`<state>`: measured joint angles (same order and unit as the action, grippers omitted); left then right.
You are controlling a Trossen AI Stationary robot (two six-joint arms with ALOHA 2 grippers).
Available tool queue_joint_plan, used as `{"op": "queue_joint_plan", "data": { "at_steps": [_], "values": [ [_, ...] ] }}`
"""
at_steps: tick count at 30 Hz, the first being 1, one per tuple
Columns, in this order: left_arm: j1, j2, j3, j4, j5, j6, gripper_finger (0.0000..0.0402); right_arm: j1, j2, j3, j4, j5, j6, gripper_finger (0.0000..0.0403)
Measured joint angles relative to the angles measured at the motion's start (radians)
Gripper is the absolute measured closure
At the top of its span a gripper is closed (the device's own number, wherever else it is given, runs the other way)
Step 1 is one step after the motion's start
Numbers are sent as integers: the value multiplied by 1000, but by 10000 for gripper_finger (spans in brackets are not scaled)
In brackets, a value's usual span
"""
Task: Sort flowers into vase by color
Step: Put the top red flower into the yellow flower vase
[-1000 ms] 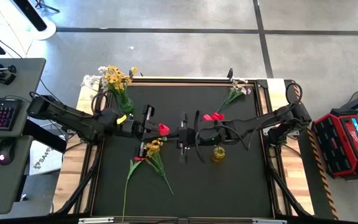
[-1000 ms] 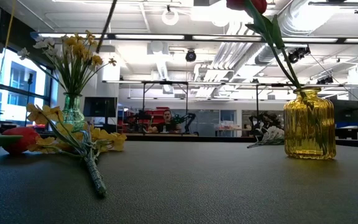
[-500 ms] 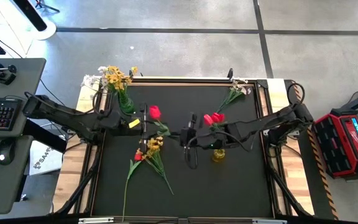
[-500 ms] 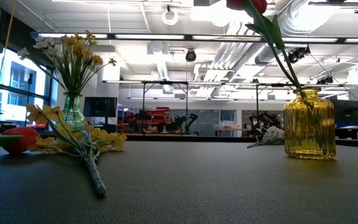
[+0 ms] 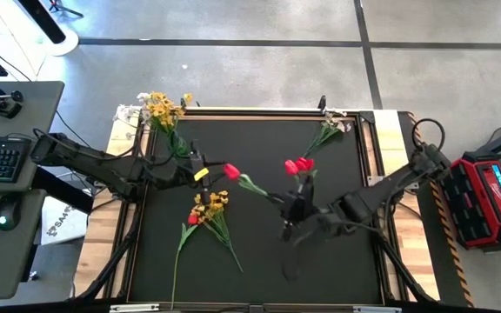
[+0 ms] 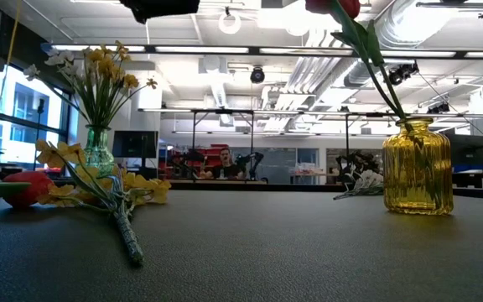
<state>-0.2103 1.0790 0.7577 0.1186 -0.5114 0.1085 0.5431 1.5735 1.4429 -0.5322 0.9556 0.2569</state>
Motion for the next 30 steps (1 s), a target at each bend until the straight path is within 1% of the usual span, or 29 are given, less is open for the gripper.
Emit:
{"op": "queue_joint_plan", "data": {
  "at_steps": [4,7,11,13,14,18,20,22,24,25,26,28,29,30],
  "values": [
    [0,0,0,-27,2,-5,282,65,-37,-1,-99,96,78,401],
    [0,0,0,-56,4,-30,282,117,-80,-1,-237,171,226,402],
    [-2,12,1,-71,13,-52,282,202,-117,-1,-435,278,463,402],
    [-6,23,-12,-44,49,-32,282,253,-120,-1,-509,324,574,402],
    [-9,26,-27,-21,74,-10,282,279,-118,-1,-537,329,620,403],
    [-21,47,-120,132,240,84,282,355,-115,-79,-518,312,724,403],
    [-21,65,-167,219,339,103,282,372,-116,-145,-460,307,807,403],
    [-21,85,-208,295,408,104,282,375,-116,-220,-361,304,853,403],
    [-21,111,-228,359,445,104,282,371,-116,-292,-229,298,849,403],
    [-21,120,-232,372,452,104,282,363,-116,-329,-136,282,813,403],
    [-21,131,-234,381,453,104,282,349,-116,-366,-16,250,747,403],
    [-21,151,-233,411,455,104,282,314,-116,-439,275,156,540,403],
    [-21,159,-233,422,455,104,282,292,-116,-478,462,89,412,403],
    [-21,166,-233,436,455,105,282,267,-114,-515,659,-3,262,403]
  ]
}}
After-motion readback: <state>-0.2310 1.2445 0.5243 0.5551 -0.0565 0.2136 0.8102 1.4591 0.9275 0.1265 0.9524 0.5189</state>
